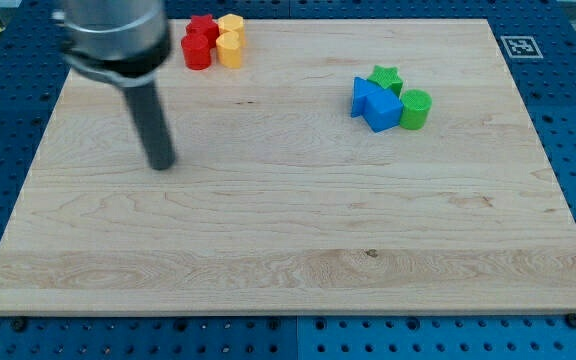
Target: Slide your hand to the top left corner
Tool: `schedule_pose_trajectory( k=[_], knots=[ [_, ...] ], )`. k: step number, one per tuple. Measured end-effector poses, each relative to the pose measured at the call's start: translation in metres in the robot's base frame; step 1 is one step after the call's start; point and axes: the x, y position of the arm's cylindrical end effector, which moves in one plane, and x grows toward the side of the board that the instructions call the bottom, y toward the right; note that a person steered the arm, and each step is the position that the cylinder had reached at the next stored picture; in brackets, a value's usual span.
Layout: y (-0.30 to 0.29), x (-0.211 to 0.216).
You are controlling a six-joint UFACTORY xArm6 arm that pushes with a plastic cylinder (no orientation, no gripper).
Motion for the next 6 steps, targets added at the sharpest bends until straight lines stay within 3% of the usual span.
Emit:
schedule_pose_trajectory(
  k=[1, 3, 5, 6],
  knots=[
    [-0.057, -0.039],
    [-0.095, -0.133],
    [-0.083, -0.224],
    [-0.044, -0.242]
  ],
)
